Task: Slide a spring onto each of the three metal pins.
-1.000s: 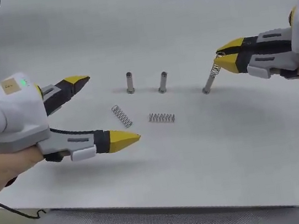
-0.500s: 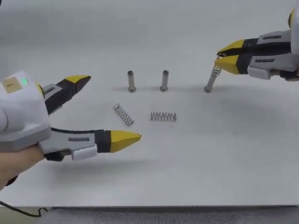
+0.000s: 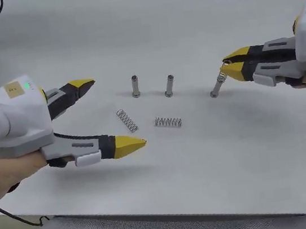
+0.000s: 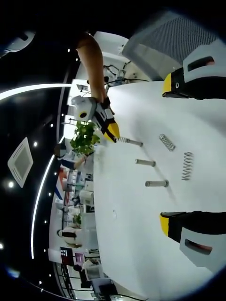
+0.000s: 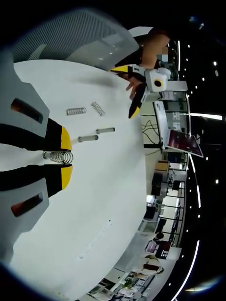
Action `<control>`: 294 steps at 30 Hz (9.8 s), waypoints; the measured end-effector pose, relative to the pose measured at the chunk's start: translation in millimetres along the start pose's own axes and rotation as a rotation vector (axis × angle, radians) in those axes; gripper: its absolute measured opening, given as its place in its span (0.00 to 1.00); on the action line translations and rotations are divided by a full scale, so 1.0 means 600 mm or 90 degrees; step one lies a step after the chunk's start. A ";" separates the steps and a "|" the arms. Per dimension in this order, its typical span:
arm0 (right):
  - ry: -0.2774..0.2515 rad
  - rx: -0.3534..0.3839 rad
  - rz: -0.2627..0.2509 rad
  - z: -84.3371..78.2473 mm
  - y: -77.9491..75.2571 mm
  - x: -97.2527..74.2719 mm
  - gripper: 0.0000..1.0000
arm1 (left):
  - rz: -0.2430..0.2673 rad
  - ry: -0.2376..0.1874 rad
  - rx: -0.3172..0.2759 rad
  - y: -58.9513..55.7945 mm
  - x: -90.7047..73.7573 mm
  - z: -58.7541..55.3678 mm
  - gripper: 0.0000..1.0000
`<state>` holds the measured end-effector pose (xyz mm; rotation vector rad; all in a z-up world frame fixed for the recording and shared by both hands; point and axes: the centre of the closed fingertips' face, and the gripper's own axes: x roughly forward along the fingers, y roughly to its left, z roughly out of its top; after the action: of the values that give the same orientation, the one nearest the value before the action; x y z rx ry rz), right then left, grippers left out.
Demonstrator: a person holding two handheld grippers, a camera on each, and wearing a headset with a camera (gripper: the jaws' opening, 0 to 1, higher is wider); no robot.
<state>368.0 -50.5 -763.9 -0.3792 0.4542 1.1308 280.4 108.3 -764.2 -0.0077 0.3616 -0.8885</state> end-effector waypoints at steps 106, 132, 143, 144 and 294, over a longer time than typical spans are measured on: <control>-0.069 0.071 -0.027 0.026 0.031 -0.025 0.41 | -0.001 -0.002 0.013 -0.003 -0.004 0.016 0.98; -0.075 0.027 0.046 0.061 0.093 0.008 0.36 | 0.000 -0.005 0.016 -0.002 -0.008 0.020 0.98; -0.047 0.012 0.092 0.048 0.136 0.041 0.32 | 0.001 -0.005 0.017 -0.002 -0.010 0.020 0.98; -0.044 0.010 0.097 0.047 0.141 0.045 0.32 | 0.001 -0.005 0.017 -0.002 -0.010 0.020 0.98; 0.074 -0.173 0.213 0.025 0.201 0.016 0.07 | -0.207 0.019 0.045 -0.127 0.102 0.037 0.27</control>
<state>262.5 10.2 -763.3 -0.6247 0.4789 1.5070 264.7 10.1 -750.3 0.0126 0.3623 -1.2234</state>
